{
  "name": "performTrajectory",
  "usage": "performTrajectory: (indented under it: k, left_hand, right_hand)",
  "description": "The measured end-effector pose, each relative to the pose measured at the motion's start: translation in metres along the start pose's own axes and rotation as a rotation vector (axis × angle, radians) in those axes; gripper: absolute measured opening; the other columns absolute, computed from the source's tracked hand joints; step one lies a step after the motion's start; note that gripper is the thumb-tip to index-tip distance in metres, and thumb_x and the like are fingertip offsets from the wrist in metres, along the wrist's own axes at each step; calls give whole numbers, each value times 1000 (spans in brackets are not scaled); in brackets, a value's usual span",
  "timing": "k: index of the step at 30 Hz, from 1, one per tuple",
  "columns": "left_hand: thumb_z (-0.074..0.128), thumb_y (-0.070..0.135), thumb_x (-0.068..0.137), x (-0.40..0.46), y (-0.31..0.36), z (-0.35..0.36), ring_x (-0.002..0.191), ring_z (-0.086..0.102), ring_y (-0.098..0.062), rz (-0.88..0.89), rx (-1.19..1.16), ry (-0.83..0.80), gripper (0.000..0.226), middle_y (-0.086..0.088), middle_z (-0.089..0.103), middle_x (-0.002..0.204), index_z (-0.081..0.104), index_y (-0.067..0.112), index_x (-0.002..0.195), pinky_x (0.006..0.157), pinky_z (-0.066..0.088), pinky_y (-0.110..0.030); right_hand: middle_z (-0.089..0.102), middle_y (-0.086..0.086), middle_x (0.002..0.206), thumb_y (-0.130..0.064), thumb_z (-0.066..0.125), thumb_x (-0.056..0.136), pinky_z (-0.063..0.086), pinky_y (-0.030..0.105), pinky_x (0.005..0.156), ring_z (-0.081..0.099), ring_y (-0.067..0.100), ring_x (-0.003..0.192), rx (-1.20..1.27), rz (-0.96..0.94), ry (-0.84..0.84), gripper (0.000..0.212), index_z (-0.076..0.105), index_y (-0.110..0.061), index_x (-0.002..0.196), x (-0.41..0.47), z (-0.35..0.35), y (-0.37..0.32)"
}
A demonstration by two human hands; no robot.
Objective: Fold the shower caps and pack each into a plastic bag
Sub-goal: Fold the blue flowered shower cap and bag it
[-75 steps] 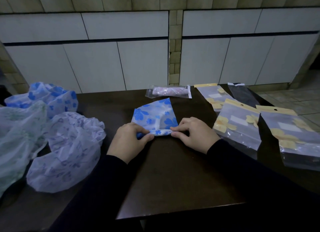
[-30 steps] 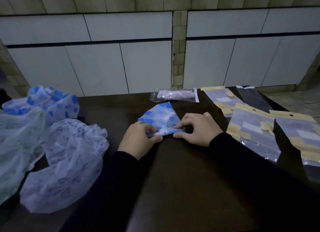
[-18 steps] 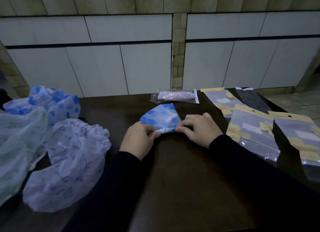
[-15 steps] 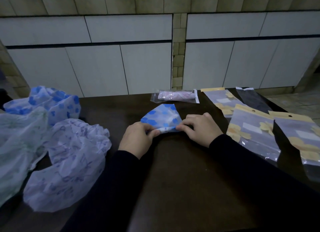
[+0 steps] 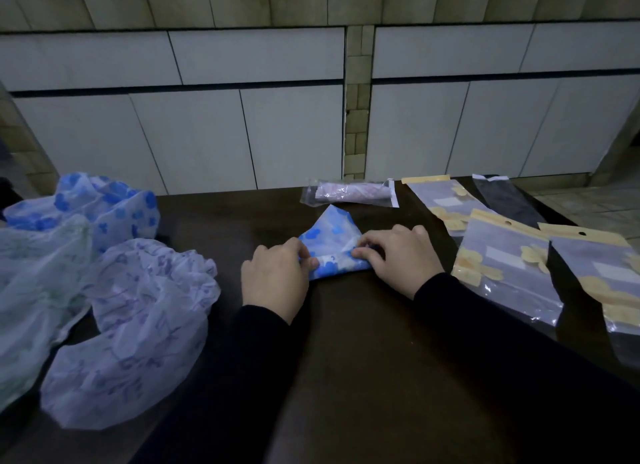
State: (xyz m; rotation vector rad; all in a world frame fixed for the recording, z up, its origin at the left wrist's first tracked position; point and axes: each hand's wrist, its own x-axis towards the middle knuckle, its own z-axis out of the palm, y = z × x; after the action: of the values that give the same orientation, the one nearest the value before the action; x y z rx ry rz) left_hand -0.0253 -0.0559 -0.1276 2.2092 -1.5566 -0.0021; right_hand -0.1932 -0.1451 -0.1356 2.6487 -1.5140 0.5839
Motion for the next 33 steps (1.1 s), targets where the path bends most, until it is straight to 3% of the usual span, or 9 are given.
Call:
performTrajectory:
  k: [4, 8, 12, 17, 25, 33]
  left_hand:
    - [46, 31, 97, -7, 15, 3, 108, 39, -22, 168, 203, 146, 20, 8, 51, 118, 61, 35, 111, 80, 23, -35]
    - [46, 22, 94, -6, 11, 1, 109, 39, -20, 166, 224, 77, 32, 12, 58, 118, 64, 38, 115, 88, 21, -40]
    - [44, 33, 93, -8, 8, -4, 110, 49, -16, 72, 181, 4, 29, 11, 61, 116, 65, 36, 111, 95, 25, -44]
    - [50, 56, 89, -12, 13, -4, 112, 45, -17, 123, 300, -11, 36, 10, 59, 117, 65, 32, 112, 97, 26, -42]
    - [52, 49, 92, -3, 5, -4, 106, 46, -19, 77, 95, -25, 25, 9, 60, 111, 66, 31, 104, 80, 29, -32]
    - [51, 46, 94, 1, -1, 0, 104, 51, -19, 7, -135, -5, 22, 9, 66, 105, 64, 29, 101, 84, 33, -33]
  right_hand:
    - [57, -15, 109, -51, 52, 91, 32, 31, 87, 50, 8, 100, 4, -66, 79, 22, 61, -38, 106, 0, 0, 1]
    - [64, -16, 108, -50, 48, 94, 27, 30, 82, 54, 7, 99, 1, -108, -1, 26, 67, -38, 107, -2, -4, 3]
    - [60, -18, 104, -66, 50, 84, 27, 30, 82, 53, 4, 93, 19, -83, -82, 41, 65, -41, 113, -5, -9, 5]
    - [58, -18, 113, -61, 57, 84, 30, 32, 92, 51, 5, 102, 50, -28, -166, 41, 61, -43, 120, -4, -12, 8]
    - [60, -18, 105, -53, 53, 90, 30, 30, 91, 52, 5, 99, 141, 26, -155, 28, 65, -42, 113, -3, -10, 8]
    - [68, -13, 101, -49, 47, 95, 33, 31, 94, 58, 8, 94, 193, 56, -106, 27, 68, -34, 99, -3, -10, 3]
